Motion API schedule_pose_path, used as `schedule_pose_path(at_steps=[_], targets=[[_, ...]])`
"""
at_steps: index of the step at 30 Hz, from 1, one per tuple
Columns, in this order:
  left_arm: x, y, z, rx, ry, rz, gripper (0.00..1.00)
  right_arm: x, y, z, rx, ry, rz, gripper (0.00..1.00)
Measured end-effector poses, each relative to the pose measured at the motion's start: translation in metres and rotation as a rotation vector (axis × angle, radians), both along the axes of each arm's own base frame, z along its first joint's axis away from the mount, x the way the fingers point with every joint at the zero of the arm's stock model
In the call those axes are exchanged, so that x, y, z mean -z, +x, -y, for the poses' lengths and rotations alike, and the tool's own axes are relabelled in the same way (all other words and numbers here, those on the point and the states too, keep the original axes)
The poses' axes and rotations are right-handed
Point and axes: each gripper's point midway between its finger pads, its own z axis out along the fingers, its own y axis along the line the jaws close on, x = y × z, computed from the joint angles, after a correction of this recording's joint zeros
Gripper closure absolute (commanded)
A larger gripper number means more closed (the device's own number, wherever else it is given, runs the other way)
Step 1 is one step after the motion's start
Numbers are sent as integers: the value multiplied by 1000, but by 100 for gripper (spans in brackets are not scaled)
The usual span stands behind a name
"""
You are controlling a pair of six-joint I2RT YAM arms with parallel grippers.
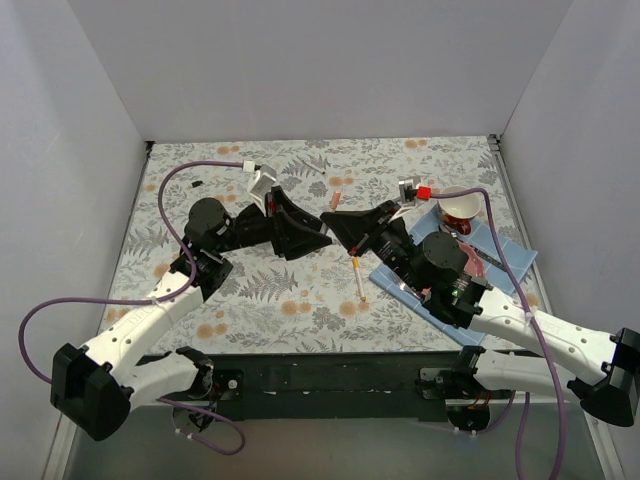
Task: Insert the pens into the pen caps
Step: Push the cap all the way onto the barrel until it clicks
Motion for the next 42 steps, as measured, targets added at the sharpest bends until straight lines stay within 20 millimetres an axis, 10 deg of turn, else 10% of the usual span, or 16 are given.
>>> schedule_pose_path(at_steps=[6, 9, 14, 17, 23, 33, 42], targets=[[4, 1, 5, 5, 4, -18, 100, 0, 1, 0, 6, 28, -10, 99], [9, 4, 8, 6, 10, -37, 100, 5, 4, 1, 20, 30, -19, 99], [14, 3, 7, 2, 14, -36, 100, 9, 1, -2, -9, 16, -26, 45], [17, 3, 5, -10, 30, -18, 100, 21, -11, -6, -74, -43, -45, 33], [31, 8, 0, -66, 98, 17, 100, 25, -18, 5, -77, -153, -92, 32], [43, 17, -12, -163, 185, 83, 100, -35, 1, 21, 40, -185, -61, 32], [33, 17, -20, -210, 182, 139, 100, -12, 33, -2, 76, -284, -113, 38]])
